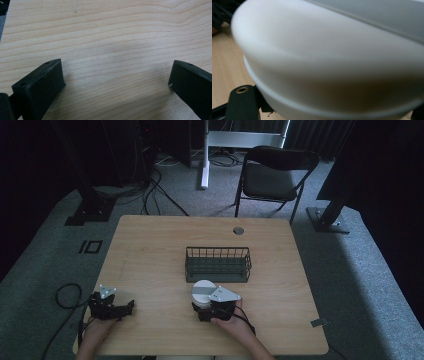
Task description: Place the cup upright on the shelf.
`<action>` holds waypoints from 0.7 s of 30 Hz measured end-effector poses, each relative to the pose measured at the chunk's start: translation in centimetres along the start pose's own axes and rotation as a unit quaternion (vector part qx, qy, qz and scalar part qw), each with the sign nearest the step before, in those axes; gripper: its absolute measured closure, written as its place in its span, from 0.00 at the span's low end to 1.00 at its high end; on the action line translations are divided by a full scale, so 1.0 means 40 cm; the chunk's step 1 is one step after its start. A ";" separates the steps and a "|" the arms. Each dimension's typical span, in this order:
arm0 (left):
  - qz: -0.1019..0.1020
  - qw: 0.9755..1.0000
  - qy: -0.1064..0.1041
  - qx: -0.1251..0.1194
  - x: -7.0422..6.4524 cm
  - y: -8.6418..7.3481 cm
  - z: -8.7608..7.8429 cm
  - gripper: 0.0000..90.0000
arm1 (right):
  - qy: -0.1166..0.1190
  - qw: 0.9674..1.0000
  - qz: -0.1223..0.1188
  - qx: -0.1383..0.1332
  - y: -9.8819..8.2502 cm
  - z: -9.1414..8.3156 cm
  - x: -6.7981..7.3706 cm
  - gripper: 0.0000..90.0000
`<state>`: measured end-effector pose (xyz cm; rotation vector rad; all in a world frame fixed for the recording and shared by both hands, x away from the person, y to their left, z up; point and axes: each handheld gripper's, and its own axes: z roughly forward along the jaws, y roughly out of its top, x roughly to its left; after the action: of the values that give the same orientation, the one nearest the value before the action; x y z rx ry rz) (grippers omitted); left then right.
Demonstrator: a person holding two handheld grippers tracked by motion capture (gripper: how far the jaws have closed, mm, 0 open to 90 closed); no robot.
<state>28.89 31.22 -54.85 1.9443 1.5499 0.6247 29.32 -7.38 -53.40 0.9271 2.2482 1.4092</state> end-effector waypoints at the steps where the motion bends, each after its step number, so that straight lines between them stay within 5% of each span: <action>1: 0.000 1.000 0.000 0.000 0.000 0.000 0.000 0.00 | -0.003 1.000 -0.001 -0.003 0.003 -0.002 0.000 0.20; 21: -0.001 1.000 0.000 0.000 0.000 0.000 0.000 0.00 | 0.017 0.999 -0.004 -0.038 0.142 -0.054 -0.014 0.20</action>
<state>28.89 31.21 -54.85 1.9423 1.5513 0.6239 30.46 -7.51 -47.43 0.8740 2.2034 1.5063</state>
